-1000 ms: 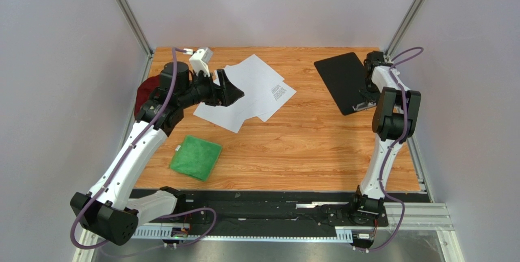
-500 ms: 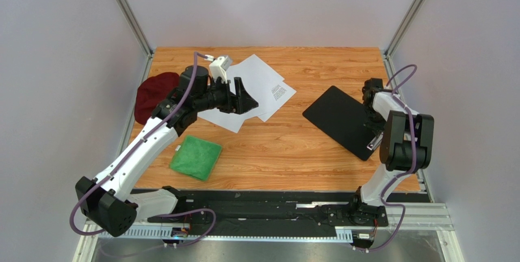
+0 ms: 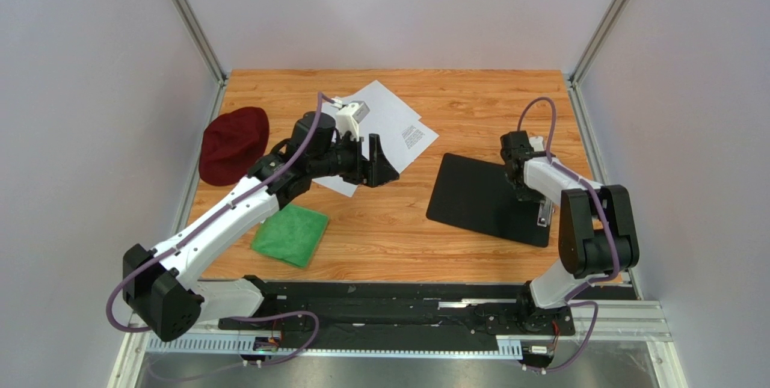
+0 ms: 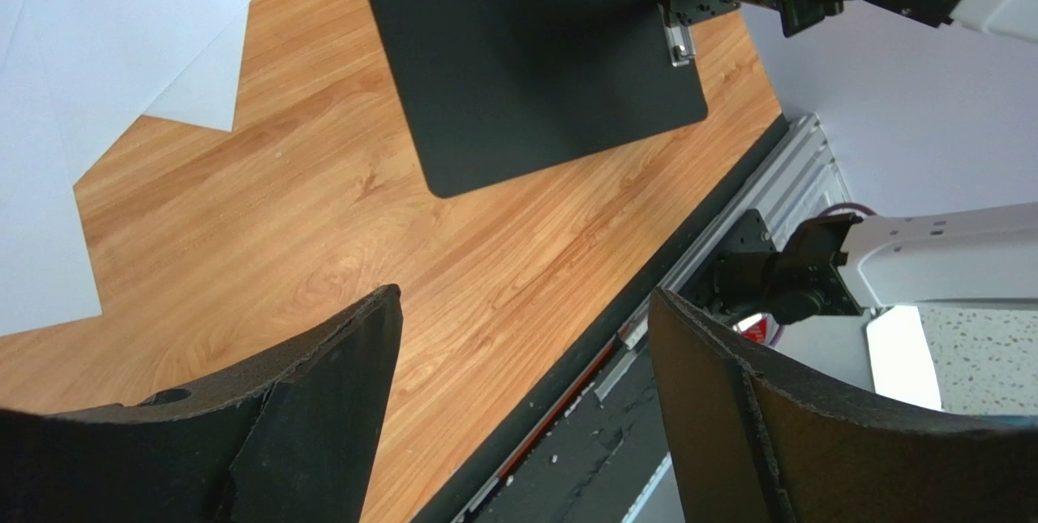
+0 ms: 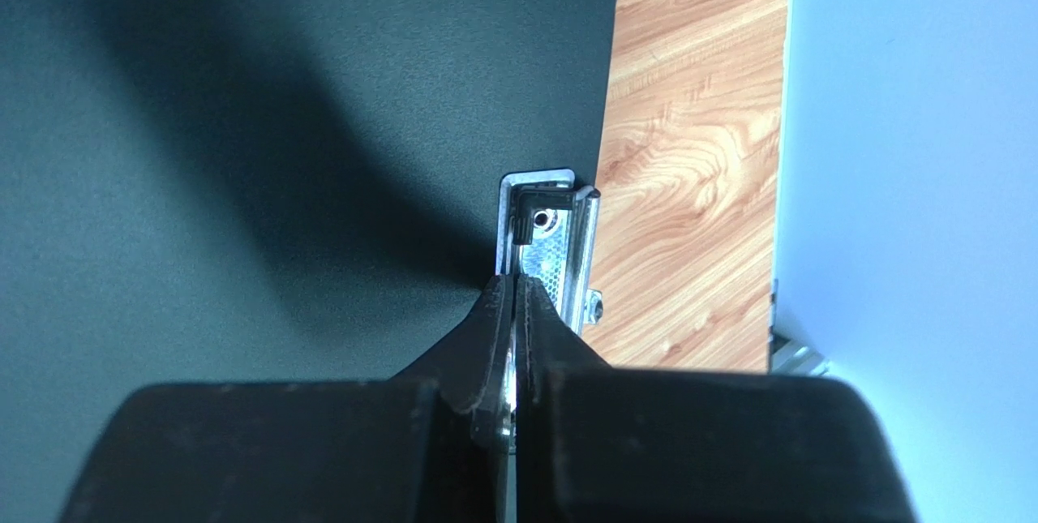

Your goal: Put the files into the folder

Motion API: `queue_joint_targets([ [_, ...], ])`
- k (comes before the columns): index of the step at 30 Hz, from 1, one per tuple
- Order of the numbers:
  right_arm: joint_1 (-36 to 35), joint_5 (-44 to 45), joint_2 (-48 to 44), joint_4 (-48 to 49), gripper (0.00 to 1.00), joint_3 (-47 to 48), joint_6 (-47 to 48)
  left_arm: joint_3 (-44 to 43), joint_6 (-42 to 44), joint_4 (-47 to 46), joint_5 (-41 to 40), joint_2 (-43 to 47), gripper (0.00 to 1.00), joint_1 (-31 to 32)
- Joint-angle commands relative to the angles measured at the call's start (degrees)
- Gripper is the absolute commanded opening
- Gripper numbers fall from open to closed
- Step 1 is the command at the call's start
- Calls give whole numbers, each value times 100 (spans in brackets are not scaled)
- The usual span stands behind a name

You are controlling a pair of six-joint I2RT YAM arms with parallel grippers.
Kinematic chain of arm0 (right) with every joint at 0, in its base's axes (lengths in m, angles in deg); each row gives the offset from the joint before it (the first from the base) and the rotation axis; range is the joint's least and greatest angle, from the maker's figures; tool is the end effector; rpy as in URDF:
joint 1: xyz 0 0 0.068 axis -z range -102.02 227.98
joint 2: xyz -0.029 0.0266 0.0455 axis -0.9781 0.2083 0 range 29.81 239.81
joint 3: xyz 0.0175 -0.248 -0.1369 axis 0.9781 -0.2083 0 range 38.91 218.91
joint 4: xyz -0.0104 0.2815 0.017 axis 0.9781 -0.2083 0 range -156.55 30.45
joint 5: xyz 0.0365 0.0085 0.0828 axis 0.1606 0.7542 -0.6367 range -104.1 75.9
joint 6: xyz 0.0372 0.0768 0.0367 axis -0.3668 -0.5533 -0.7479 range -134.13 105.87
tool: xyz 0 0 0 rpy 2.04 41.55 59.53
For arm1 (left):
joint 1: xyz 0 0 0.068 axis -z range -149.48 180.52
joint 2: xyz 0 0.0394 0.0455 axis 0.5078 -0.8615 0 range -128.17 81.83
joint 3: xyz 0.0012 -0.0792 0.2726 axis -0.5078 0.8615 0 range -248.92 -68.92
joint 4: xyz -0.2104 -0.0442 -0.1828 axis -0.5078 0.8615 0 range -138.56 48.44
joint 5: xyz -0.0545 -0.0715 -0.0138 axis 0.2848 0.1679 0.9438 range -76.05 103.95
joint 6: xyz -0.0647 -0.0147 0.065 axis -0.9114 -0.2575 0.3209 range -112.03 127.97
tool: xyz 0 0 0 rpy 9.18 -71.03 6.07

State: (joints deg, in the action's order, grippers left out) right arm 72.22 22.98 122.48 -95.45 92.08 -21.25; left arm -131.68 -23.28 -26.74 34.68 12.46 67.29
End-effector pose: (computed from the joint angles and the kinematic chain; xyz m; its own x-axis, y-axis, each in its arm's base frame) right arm 0.3159 -0.0188 0.1289 -0.9466 0.0039 -0.3225 0.1899 0.8149 -0.5476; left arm 0.2458 -0.2207 0.3277 -0.7458 -0.0482 -0.6644 0.4940 0.6291 -0.6002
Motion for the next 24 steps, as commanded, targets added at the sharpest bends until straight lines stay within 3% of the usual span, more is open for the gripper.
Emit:
queue_joint_targets([
  [1,-267,334,-503,661,0,-306,981,-34,-101,-565,-61,-402,82,216],
  [6,-1076,625,-259,1094,0,-509,1520,-166,-329,-1056,-43,-1252,79,515],
  [10,-1462,458,-371,831,0,-535,1160,-551,-426,-1198,62,-1966,77,611],
  [14,-1761,-375,-810,356,0,-614,388,-799,-479,-1172,150,-2476,74,647],
  [17,-2313,-272,-1145,277,0,-641,378,-738,-540,-1347,116,-2617,73,656],
  [24,-2386,-1071,-583,-847,0,370,-571,-685,-620,-1497,151,-3021,73,673],
])
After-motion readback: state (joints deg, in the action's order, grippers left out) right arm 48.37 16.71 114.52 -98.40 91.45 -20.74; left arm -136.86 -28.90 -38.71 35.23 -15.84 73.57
